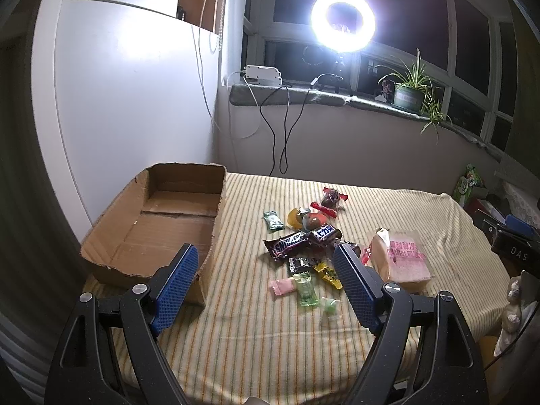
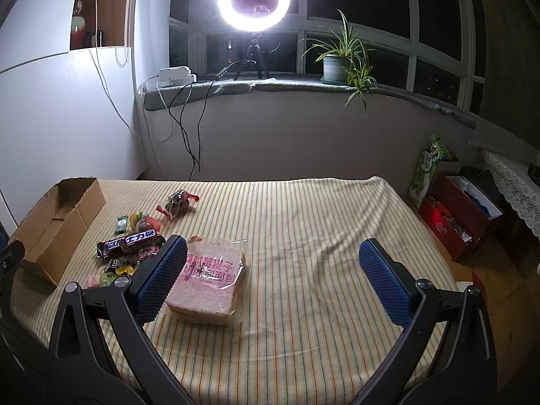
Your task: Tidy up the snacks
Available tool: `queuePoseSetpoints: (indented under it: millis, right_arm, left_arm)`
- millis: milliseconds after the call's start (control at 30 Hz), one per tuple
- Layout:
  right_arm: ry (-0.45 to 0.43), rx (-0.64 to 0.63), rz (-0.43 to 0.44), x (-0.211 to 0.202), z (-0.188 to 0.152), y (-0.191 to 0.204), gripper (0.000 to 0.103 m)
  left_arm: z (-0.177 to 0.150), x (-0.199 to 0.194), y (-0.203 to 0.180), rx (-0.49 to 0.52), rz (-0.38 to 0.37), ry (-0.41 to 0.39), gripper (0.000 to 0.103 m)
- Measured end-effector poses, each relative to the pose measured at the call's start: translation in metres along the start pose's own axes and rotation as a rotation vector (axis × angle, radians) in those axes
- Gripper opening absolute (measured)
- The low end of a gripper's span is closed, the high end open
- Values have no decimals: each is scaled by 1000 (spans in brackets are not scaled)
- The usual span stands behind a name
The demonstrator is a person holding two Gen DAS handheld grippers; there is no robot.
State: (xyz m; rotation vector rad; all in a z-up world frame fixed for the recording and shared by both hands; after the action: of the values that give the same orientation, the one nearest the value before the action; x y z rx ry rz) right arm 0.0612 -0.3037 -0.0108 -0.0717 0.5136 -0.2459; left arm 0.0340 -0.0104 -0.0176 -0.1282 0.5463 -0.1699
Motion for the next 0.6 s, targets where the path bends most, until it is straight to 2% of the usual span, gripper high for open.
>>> queuePoseSetpoints:
  millis: [300,600]
  right_arm:
    - [23,-6,9,8,-5,3,103]
    - [101,-14,86,29,-13,2,103]
  left_arm:
    - [-5,10,0,-7,-28,27,83]
    - [-17,35,-11,-43,-132,94,82]
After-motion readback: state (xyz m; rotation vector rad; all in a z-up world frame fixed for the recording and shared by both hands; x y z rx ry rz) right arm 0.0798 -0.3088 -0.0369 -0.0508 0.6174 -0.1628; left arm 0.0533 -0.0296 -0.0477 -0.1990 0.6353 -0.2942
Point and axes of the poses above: each gripper's, at about its wrist camera, not at the fingertips, and x roughly the way its jaws point, y to its left, z to its top, the point moved 4 cm from there along x, roughly the way its jaws point, and after that the axes turned 10 degrees about -z, right-handed, at the moved point
